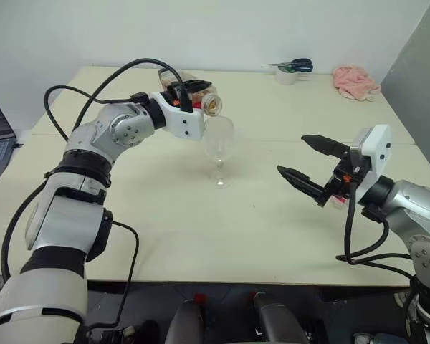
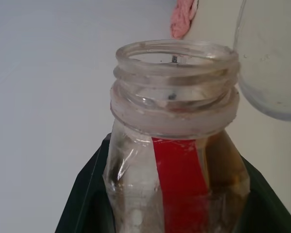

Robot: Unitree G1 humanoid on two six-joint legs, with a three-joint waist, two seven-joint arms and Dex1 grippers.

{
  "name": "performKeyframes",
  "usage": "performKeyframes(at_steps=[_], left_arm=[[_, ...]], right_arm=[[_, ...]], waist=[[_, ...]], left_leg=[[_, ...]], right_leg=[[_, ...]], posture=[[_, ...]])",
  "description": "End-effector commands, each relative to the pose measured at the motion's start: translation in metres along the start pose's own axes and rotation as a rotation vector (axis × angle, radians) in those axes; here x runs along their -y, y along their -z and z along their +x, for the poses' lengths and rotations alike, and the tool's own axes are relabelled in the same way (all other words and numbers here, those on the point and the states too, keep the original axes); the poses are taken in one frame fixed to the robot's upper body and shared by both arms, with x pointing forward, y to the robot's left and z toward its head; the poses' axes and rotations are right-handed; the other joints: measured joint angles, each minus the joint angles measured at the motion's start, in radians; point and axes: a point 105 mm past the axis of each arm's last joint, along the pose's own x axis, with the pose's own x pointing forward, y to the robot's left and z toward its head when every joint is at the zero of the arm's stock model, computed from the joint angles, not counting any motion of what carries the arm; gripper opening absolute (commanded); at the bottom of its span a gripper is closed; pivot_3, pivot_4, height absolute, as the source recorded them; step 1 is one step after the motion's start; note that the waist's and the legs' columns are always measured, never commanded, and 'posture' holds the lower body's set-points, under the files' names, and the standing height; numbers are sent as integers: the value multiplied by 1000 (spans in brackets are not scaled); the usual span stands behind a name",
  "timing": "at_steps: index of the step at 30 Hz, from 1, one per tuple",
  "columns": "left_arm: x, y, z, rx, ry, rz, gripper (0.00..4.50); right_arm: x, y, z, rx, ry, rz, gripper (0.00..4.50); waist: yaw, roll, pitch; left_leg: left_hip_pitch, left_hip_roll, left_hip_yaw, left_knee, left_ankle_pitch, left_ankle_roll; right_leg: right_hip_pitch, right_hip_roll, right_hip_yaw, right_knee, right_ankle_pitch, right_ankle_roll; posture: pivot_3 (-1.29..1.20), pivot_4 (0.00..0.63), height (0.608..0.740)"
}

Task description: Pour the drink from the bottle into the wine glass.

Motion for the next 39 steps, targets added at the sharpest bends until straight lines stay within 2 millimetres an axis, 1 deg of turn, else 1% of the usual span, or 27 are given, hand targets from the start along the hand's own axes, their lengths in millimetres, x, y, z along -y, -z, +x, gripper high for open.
performKeyframes(at_steps=[1,7,17,39], left_arm=[[-30,-2,0,14,-91,76,1821],[-30,-4,0,25,-92,114,1821],[-36,-3,-1,23,-110,174,1820],[-40,-1,-1,25,-114,234,1820]], right_arm=[[0,-12,0,36,-3,-48,4500],[-1,-11,0,34,-7,-49,4500],[0,-10,2,31,-14,-43,4500],[3,-5,4,22,-9,-50,4500]], waist=[[0,0,0],[0,0,0],[0,0,0],[1,0,0]], left_leg=[[0,0,0,0,0,0],[0,0,0,0,0,0],[0,0,0,0,0,0],[1,-1,0,1,0,0]], right_leg=[[0,0,0,0,0,0],[0,0,0,0,0,0],[0,-1,0,1,0,0],[0,-2,0,3,0,0]], posture=[[0,150,740],[0,150,740],[0,150,740],[0,150,740]])
